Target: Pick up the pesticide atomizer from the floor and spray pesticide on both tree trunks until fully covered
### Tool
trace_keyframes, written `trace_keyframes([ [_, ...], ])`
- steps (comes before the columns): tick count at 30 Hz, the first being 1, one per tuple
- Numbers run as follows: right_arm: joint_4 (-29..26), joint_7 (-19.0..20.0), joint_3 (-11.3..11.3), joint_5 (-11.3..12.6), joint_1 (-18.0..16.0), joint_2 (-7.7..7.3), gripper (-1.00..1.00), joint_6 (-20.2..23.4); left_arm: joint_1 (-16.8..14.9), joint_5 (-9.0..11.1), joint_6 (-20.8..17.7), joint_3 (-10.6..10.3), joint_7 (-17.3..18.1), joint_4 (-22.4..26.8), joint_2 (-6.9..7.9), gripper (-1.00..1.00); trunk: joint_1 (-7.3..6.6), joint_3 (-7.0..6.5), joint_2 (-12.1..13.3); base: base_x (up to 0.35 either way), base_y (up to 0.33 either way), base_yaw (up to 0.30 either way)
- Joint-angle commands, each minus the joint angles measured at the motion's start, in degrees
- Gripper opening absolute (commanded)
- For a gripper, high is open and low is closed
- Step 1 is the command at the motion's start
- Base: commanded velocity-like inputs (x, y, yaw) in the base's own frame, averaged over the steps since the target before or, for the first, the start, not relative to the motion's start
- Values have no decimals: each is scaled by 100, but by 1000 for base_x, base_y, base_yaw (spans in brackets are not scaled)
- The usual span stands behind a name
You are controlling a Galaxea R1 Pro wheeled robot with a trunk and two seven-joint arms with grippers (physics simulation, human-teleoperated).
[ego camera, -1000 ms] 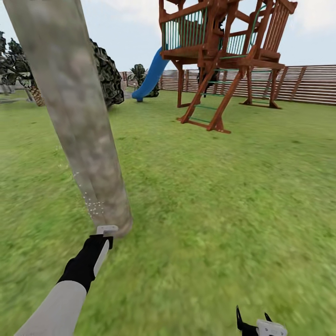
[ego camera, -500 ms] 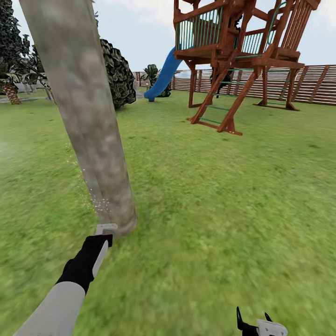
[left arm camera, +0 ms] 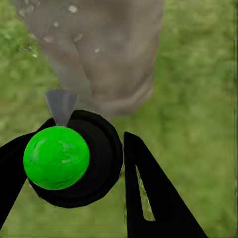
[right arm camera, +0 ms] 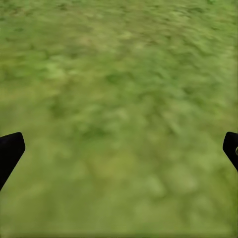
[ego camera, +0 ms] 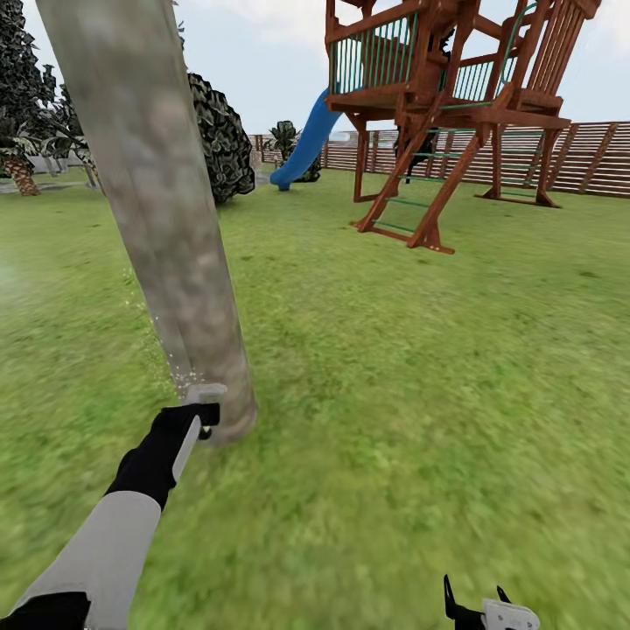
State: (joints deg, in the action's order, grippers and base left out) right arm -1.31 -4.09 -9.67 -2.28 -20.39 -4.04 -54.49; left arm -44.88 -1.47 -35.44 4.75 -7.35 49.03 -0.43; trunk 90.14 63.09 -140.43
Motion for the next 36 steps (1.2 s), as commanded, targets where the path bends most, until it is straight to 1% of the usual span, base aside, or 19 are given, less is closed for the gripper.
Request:
trace_keyframes([
  [1,1,-2,0,0,0,0,100,0,-47,-18,-13,-3,51,1,-27,-100,0,0,0,0,0,0],
  [4,-1,2,0,0,0,0,100,0,-157,-35,-33,-84,100,11,86,-100,0,0,0,0,0,0],
  [6,-1,3,0,0,0,0,100,0,-203,9,-58,-73,107,10,438,-100,0,0,0,0,0,0],
  [7,-1,4,0,0,0,0,100,0,-210,-8,-64,-94,93,13,500,-100,0,0,0,0,0,0],
  [9,-1,4,0,0,0,0,100,0,-214,-24,-89,-126,76,94,260,-100,0,0,0,-161,0,0],
  [10,0,4,0,0,0,0,100,0,-219,-32,-121,-227,68,135,118,-100,0,0,0,-300,0,0],
  [12,-1,4,0,0,0,2,100,0,-241,-35,-203,-479,56,298,7,-100,0,0,0,-232,0,0],
  [16,-1,4,0,0,0,0,100,0,-254,-32,-556,-498,58,728,138,-100,0,0,0,-26,0,0],
  [18,-1,4,0,0,0,0,100,0,-250,8,-589,-247,79,892,427,-100,0,0,0,-2,0,0],
  [19,-1,4,0,0,0,1,100,0,-244,19,-597,-188,82,932,441,-100,0,0,0,0,0,0],
  [21,0,3,0,0,0,0,100,0,-254,25,-645,-184,84,961,282,-100,0,0,0,0,0,0],
  [23,-1,3,0,0,0,0,100,0,-403,-30,-812,-184,56,969,-140,-100,0,0,0,0,0,0],
  [24,-1,4,0,0,0,0,100,0,-437,-42,-835,-184,52,968,-166,-100,0,0,0,-7,0,0],
  [27,-1,4,0,0,0,4,100,0,-434,-54,-870,-137,50,1101,79,-100,0,0,0,-223,51,0],
  [28,-1,4,0,0,0,3,100,0,-409,-41,-1012,-129,51,1287,225,-100,0,0,0,-218,48,0],
  [29,-1,4,0,0,0,4,100,0,-403,-44,-1167,-132,51,1350,254,-100,0,0,0,-112,25,0],
  [31,-1,4,0,0,0,1,100,0,-449,-36,-1329,-170,43,1407,197,-100,0,0,0,-43,10,0],
  [33,-1,3,0,0,0,1,100,0,-630,-49,-1393,-183,34,1475,-8,-100,0,0,0,-8,2,0],
  [36,-1,4,0,1,0,0,100,0,-700,-60,-1516,-158,25,1562,26,-100,0,0,0,-1,0,0],
])
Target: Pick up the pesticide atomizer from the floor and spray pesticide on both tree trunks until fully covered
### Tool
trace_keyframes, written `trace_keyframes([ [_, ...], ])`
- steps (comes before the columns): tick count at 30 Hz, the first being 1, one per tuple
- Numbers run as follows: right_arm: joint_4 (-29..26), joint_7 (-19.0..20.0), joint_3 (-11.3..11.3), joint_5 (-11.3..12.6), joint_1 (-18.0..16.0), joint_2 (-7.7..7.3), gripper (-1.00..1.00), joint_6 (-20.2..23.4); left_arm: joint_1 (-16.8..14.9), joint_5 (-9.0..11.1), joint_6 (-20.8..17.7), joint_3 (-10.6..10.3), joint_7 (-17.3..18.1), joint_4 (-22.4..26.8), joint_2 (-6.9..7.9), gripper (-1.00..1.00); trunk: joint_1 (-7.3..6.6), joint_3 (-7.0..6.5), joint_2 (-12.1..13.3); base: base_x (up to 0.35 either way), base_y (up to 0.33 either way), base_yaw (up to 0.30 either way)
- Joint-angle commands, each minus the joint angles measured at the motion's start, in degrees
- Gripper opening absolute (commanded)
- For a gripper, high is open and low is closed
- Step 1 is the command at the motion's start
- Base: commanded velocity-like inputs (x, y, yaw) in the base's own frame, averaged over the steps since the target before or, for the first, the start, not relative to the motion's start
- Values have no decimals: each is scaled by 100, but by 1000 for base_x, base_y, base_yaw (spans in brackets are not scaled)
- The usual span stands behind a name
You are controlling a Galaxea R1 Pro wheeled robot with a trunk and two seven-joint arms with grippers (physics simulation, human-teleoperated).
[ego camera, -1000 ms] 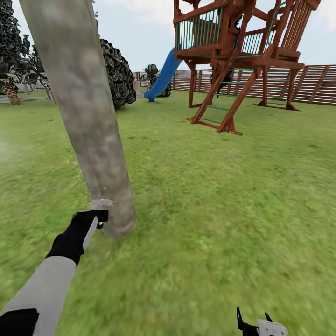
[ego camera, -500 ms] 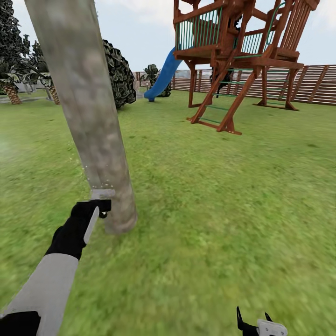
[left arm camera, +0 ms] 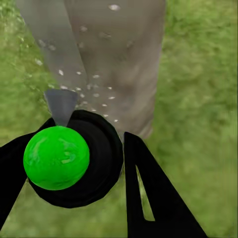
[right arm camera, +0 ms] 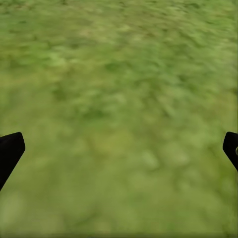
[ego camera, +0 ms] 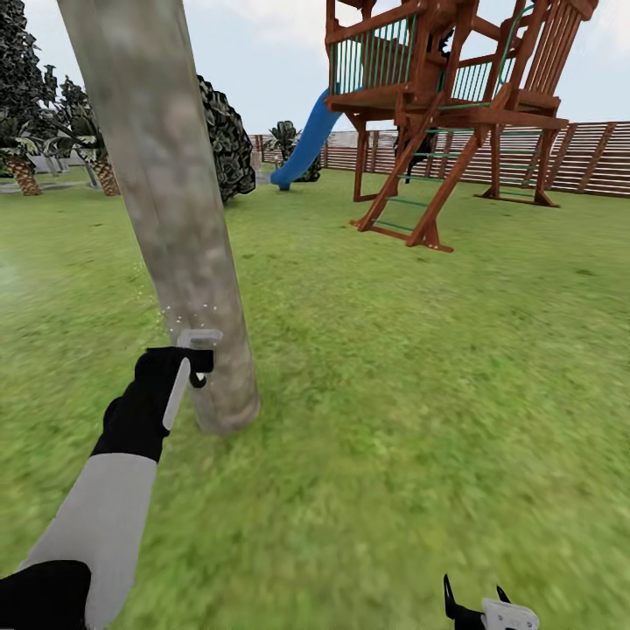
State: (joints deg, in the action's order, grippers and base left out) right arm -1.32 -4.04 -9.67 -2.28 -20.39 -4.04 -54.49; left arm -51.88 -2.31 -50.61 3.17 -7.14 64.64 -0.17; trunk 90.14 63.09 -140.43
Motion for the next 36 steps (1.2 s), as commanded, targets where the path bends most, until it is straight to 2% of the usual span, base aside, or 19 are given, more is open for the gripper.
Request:
trace_keyframes([
  [1,0,0,0,0,0,0,100,0,-4,23,-16,15,-8,14,171,-100,0,0,0,0,0,0],
  [3,0,0,1,0,0,0,100,0,-6,70,-32,27,9,21,634,-100,0,0,0,0,0,0],
  [6,0,0,0,0,0,0,100,1,-8,112,-207,-131,208,20,598,-100,0,0,0,0,0,0],
  [7,0,0,0,0,0,1,100,0,-21,109,-425,-347,549,28,526,-100,0,0,0,0,0,0],
  [9,0,0,0,0,0,0,100,0,-148,89,-540,-498,867,30,518,-100,0,0,0,0,0,0],
  [11,0,0,0,0,0,2,100,0,-195,56,-564,-512,937,19,586,-100,0,0,0,0,0,0],
  [14,0,0,0,0,0,1,100,0,-236,56,-568,-499,953,24,933,-100,0,0,0,0,0,0],
  [16,0,-1,0,0,0,6,100,0,-348,71,-595,-529,954,117,894,-100,0,0,0,0,0,0],
  [18,0,-1,0,0,0,6,100,0,-422,52,-702,-548,932,287,512,-100,0,0,0,0,0,0],
  [20,0,-1,0,0,0,8,100,0,-471,33,-719,-557,920,354,356,-100,0,0,0,0,0,0],
  [21,0,-4,0,0,0,5,100,0,-527,28,-727,-533,917,391,381,-100,0,0,0,0,0,0],
  [23,1,-2,0,0,0,5,100,0,-572,43,-737,-388,922,447,783,-100,0,0,0,0,0,0],
  [24,0,-1,0,0,0,7,100,0,-575,55,-739,-352,923,459,879,-100,0,0,0,0,0,0],
  [26,0,0,0,0,0,8,100,0,-583,80,-745,-360,924,567,867,-100,0,0,0,0,0,0],
  [28,0,0,0,0,0,8,100,0,-588,55,-748,-396,924,744,445,-100,0,0,0,0,0,0],
  [30,0,0,0,0,0,8,100,0,-594,30,-749,-483,925,774,324,-100,0,0,0,0,0,0],
  [31,0,0,0,0,0,8,100,0,-595,24,-749,-434,924,826,390,-100,0,0,0,0,0,0],
  [33,0,0,0,0,0,9,100,5,-595,60,-750,-143,929,865,833,-100,0,0,0,0,0,0],
  [36,0,0,0,0,0,9,100,7,-536,53,-742,-41,928,835,1057,-100,0,0,0,0,0,0],
])
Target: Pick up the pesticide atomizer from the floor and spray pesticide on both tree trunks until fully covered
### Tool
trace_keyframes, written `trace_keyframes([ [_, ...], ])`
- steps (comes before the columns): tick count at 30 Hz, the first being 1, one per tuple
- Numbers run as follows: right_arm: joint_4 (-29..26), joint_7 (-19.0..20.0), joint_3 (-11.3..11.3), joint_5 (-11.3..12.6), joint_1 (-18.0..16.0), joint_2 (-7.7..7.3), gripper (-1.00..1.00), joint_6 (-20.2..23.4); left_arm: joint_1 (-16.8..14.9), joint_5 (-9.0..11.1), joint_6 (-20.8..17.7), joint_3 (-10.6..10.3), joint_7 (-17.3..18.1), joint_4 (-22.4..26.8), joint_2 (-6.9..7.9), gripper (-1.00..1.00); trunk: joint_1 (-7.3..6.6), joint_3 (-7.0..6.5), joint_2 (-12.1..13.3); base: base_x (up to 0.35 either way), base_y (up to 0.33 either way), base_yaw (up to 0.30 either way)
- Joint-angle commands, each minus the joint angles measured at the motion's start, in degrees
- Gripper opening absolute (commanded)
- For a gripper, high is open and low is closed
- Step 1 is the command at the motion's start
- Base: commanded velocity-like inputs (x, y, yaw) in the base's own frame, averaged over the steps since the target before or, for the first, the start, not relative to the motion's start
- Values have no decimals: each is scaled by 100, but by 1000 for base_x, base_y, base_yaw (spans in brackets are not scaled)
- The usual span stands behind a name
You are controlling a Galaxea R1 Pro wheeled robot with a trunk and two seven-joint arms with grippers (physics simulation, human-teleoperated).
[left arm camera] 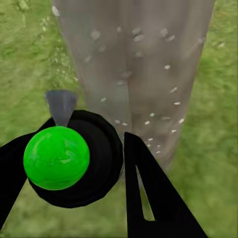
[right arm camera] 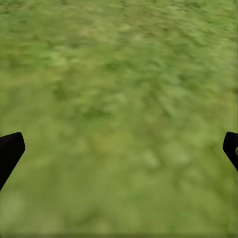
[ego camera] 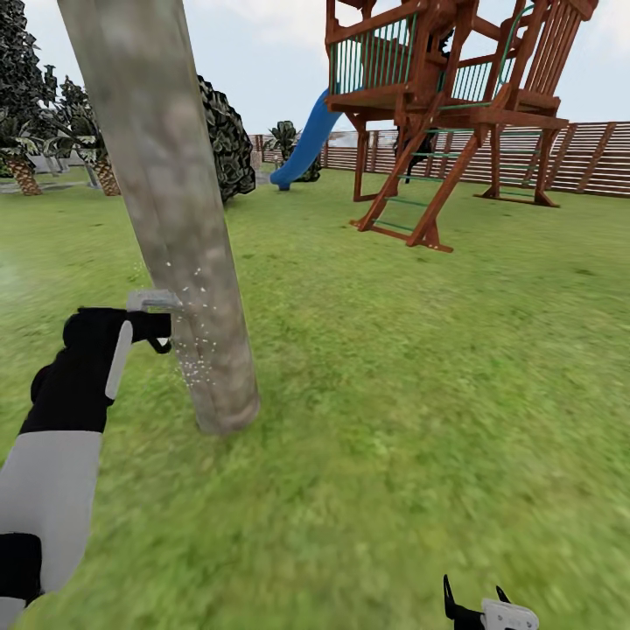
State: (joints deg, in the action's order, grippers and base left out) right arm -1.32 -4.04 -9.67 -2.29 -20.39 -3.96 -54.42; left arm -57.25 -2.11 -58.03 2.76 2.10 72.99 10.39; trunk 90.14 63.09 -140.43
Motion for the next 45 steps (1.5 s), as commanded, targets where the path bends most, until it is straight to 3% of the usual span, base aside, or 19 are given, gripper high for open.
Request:
trace_keyframes([
  [1,0,-1,0,0,0,0,100,-1,34,19,12,1,-3,-2,24,-100,0,0,0,0,0,0],
  [3,0,0,0,0,0,0,100,-3,177,5,43,-10,-28,15,34,-100,0,0,0,0,0,0],
  [6,0,0,0,0,0,0,100,-6,853,25,108,-22,-289,74,-32,-100,0,0,0,0,0,0],
  [8,0,-3,1,0,0,0,100,-3,1207,43,389,11,-351,-33,-55,-100,0,0,0,0,0,0],
  [10,0,-1,3,0,0,0,100,-3,1445,58,1182,21,-488,-617,-180,-100,0,0,0,0,-23,0],
  [12,0,-3,1,0,0,0,100,-5,1506,73,2250,17,-992,-1829,-522,-100,0,0,0,0,-214,0],
  [14,0,-1,2,0,0,0,100,-5,1514,82,3346,15,-1404,-2688,-740,-100,0,0,0,45,-261,0],
  [16,0,-7,3,0,0,0,100,-1,1515,98,3797,18,-2008,-3154,-914,-100,0,0,0,71,-269,0],
  [18,0,-4,2,0,0,0,100,-1,1531,98,3879,17,-2423,-3273,-1093,-100,0,0,0,22,-270,0],
  [21,0,-5,3,4,0,0,100,-4,1548,91,4151,24,-2572,-3330,-1158,-100,0,0,0,42,-271,167],
  [28,0,-4,7,1,0,0,100,-2,1550,100,4213,23,-2592,-3335,-1176,-100,0,0,0,179,-239,141],
  [31,9,6,18,-16,-46,98,100,-68,1540,109,4202,48,-2593,-3436,-1094,-100,0,0,0,0,0,0],
  [34,9,8,17,-9,-14,187,100,-52,1585,116,4173,32,-2584,-3440,-1116,-100,0,0,0,0,0,0],
  [45,8,0,16,0,0,176,100,-55,1586,53,4046,-21,-2634,-3352,-1177,-100,0,0,0,0,-84,80],
])
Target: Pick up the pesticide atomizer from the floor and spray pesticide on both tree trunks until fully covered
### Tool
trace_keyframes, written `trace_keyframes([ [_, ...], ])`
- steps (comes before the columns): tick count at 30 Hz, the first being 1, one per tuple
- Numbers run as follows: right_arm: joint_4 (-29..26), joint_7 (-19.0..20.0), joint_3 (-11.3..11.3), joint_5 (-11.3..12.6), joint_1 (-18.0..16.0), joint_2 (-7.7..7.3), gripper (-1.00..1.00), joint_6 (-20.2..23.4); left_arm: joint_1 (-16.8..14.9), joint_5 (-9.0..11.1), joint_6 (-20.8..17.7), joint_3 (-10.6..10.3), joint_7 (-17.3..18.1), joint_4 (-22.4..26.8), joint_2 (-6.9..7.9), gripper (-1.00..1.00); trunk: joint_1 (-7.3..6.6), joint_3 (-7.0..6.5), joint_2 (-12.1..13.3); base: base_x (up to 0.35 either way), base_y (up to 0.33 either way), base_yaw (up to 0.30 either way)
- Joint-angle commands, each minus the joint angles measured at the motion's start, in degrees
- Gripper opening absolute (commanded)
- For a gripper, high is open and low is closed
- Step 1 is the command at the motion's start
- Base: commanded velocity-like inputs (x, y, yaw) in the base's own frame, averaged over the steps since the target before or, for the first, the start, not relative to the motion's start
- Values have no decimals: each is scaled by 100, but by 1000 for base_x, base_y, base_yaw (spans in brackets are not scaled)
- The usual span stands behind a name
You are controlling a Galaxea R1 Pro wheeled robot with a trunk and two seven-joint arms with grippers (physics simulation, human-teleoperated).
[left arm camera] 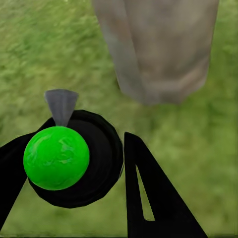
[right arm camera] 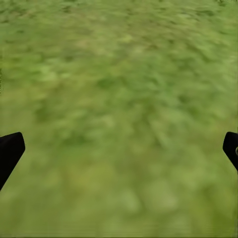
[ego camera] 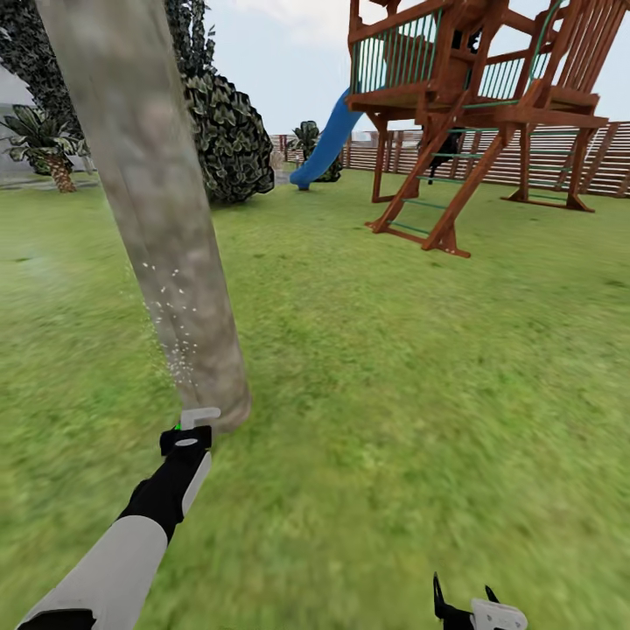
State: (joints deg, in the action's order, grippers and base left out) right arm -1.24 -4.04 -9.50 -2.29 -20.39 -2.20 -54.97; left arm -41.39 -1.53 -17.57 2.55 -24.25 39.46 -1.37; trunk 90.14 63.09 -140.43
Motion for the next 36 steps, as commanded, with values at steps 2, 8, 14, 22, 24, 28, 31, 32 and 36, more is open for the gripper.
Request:
trace_keyframes([
  [2,1,0,0,0,0,0,100,1,-1,9,-1,6,-136,1,-4,-100,0,0,0,0,-271,275],
  [8,1,0,-3,0,0,-3,100,2,-4,34,-1,9,-294,-59,-60,-100,0,0,0,58,-273,278],
  [14,1,0,-1,0,2,-9,100,4,-45,44,-100,10,-330,-87,-222,-100,0,0,0,170,-251,60],
  [22,1,0,1,0,17,-5,100,4,-632,43,-602,1,-713,-273,-348,-100,0,-12,0,88,-118,141],
  [24,1,0,1,0,18,-8,100,4,-1206,75,-806,29,-708,-804,-346,-100,0,-12,0,1,-1,3],
  [28,1,0,1,-1,31,-9,100,4,-1196,77,-785,50,-673,-941,-205,-100,0,-12,0,0,0,0],
  [31,1,0,1,0,59,-9,100,-4,-998,49,-219,30,-720,-948,-321,-100,0,-12,0,0,0,0],
  [32,1,0,1,0,61,-9,100,-4,-949,34,-51,30,-760,-948,-383,-100,0,-12,0,0,0,0],
  [36,1,0,1,0,71,-9,100,-5,-905,58,21,22,-786,-954,-348,-100,0,-12,0,0,0,0],
])
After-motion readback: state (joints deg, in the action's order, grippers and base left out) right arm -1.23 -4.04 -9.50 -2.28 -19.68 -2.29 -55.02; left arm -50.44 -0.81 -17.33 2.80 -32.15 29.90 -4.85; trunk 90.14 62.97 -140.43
